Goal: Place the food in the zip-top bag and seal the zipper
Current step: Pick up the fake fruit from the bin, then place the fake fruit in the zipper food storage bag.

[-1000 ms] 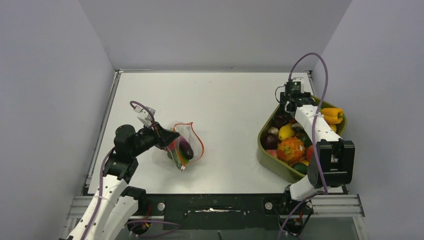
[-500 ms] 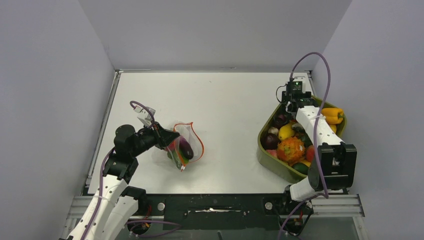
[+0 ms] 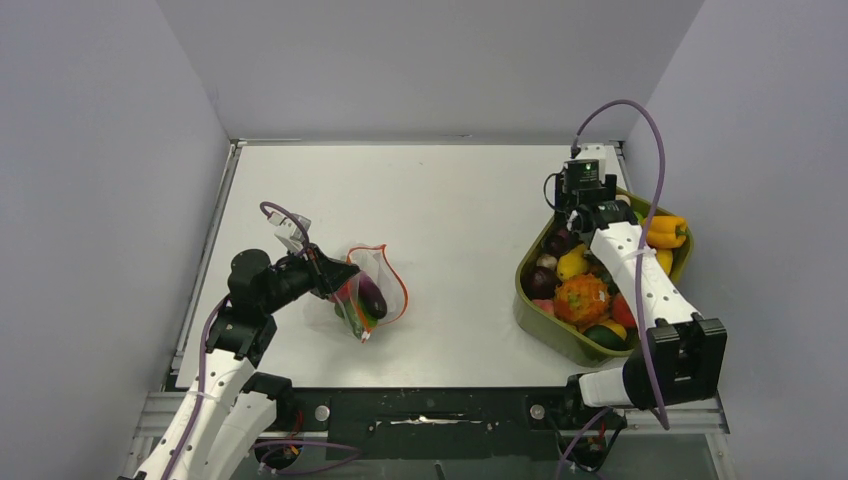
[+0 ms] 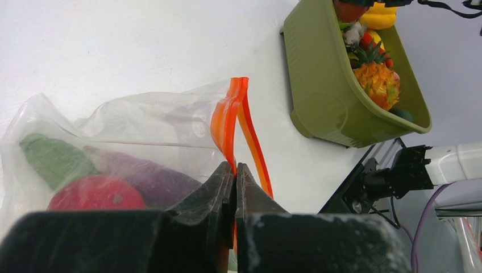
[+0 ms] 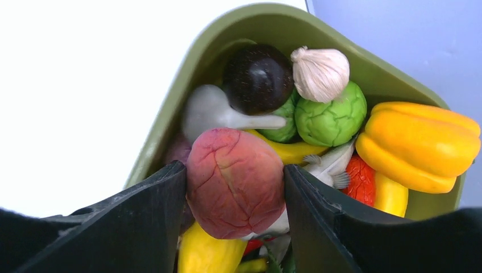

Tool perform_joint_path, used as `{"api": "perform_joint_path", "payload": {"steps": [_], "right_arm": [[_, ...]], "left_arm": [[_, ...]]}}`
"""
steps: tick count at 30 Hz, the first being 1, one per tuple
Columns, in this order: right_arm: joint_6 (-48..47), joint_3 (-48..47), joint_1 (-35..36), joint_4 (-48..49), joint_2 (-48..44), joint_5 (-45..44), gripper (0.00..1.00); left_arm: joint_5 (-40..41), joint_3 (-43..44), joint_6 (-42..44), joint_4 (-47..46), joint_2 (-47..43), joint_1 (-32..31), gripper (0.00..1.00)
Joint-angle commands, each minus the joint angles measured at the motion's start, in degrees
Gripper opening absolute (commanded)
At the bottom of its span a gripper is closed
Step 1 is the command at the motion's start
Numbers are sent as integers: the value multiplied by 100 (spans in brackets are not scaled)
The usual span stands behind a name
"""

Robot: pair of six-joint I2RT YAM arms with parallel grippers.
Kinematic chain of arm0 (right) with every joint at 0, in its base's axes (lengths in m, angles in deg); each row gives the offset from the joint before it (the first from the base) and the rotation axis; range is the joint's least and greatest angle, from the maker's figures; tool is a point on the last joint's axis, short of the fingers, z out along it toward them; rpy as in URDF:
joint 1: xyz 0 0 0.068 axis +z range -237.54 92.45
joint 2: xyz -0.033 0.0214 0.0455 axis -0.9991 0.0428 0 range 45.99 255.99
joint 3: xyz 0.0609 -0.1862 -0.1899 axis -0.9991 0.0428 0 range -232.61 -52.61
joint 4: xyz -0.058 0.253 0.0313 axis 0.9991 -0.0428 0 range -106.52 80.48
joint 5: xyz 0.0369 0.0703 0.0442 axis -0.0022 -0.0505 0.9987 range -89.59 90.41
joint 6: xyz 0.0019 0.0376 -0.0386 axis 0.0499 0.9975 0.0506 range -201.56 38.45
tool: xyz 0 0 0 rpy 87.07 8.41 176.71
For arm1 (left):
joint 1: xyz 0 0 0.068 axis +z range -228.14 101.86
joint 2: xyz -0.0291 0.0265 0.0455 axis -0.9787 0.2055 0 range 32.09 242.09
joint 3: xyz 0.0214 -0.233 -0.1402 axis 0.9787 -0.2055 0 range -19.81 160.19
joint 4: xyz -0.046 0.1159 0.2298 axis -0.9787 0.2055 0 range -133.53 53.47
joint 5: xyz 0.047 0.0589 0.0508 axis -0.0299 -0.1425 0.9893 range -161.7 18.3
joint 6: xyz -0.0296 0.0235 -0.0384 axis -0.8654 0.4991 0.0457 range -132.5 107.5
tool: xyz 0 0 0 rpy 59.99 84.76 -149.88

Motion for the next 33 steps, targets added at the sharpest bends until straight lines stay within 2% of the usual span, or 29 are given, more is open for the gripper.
{"api": "perform_joint_path", "payload": {"steps": [1,5,11,23,33], "right_arm": [[-28,-419,454,122,-516,-162,49],[-5,-550,785,202,-724,154,49],[133,-481,1392,630,-1147,1204,49],[240,49,3577,2009,-1502,1383,46],[785,719,4468,3174,-1372,2531,47]], "left_arm": [[-64,180,108,-257,-45,-16,0],[-49,180,107,-264,-34,-17,0],[-54,173,52,-329,5,-12,0],[207,224,-208,-369,65,-13,0],[215,208,-604,-603,52,-13,0]]}}
